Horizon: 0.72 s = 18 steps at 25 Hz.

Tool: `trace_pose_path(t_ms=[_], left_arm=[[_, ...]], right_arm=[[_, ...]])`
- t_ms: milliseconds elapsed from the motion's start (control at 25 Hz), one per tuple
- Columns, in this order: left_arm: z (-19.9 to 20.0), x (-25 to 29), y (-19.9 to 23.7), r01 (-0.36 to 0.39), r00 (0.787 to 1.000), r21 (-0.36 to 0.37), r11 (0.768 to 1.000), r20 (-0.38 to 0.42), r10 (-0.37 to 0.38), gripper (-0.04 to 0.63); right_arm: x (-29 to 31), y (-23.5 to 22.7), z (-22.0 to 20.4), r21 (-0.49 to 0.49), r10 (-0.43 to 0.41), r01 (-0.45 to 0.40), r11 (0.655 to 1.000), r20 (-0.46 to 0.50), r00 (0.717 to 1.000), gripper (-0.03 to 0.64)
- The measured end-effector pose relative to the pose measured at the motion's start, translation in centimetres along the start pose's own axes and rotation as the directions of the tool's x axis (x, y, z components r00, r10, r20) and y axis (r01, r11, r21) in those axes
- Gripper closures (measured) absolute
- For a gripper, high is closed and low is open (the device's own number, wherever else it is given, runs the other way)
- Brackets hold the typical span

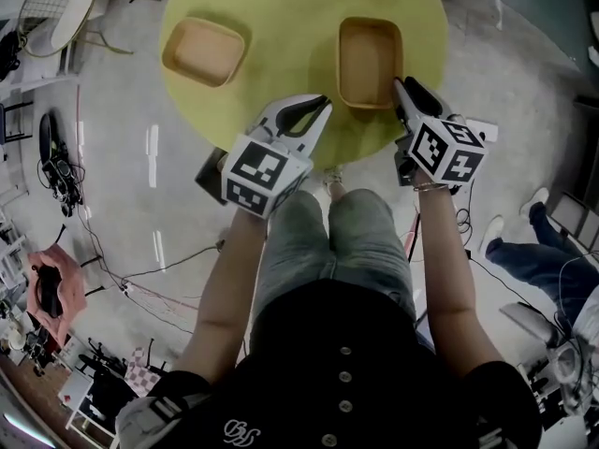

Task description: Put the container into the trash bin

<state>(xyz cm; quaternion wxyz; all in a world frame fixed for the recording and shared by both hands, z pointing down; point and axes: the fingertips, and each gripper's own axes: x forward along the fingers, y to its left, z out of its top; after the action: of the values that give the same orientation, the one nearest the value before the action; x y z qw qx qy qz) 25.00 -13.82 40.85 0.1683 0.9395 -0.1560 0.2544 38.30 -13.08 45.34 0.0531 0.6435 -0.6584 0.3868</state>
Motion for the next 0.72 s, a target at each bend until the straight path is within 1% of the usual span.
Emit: trace_pose_path(t_ms=[80, 160, 240, 280, 400, 720], left_arm=[[-0.2, 0.2, 0.4, -0.002, 1.0, 0.008, 1.0, 0.004, 0.002, 0.568], [-0.7, 0.1, 0.5, -0.01, 1.0, 0.042, 0.999, -0.01, 0.011, 0.568], [-1.3, -0.1, 0.3, -0.017, 0.999, 0.07, 0.997, -0.028, 0.019, 0.568], [-1.4, -0.3, 0.3, -0.016, 0.999, 0.067, 0.998, -0.026, 0.018, 0.568], [-1.5, -0.7, 0.6, -0.017, 1.0, 0.036, 0.999, -0.009, 0.017, 0.568], [-1.2, -2.4, 0.5, -0.052, 0.998, 0.007, 0.999, 0.031, 0.052, 0.569]], right_arm=[[0.7, -0.1, -0.2, 0.008, 0.002, -0.002, 1.0, -0.004, 1.0, 0.518], [0.9, -0.1, -0.5, 0.01, 0.002, -0.002, 1.0, -0.006, 1.0, 0.523], [0.9, 0.1, -0.6, 0.004, -0.002, 0.002, 1.0, -0.005, 1.0, 0.543], [0.9, 0.1, -0.6, 0.0, -0.009, 0.009, 1.0, -0.004, 1.0, 0.562], [1.2, 0.2, -0.6, -0.008, -0.03, 0.03, 1.0, -0.009, 1.0, 0.588], [0.0, 0.4, -0.9, -0.02, -0.049, 0.049, 0.999, -0.004, 0.999, 0.595]])
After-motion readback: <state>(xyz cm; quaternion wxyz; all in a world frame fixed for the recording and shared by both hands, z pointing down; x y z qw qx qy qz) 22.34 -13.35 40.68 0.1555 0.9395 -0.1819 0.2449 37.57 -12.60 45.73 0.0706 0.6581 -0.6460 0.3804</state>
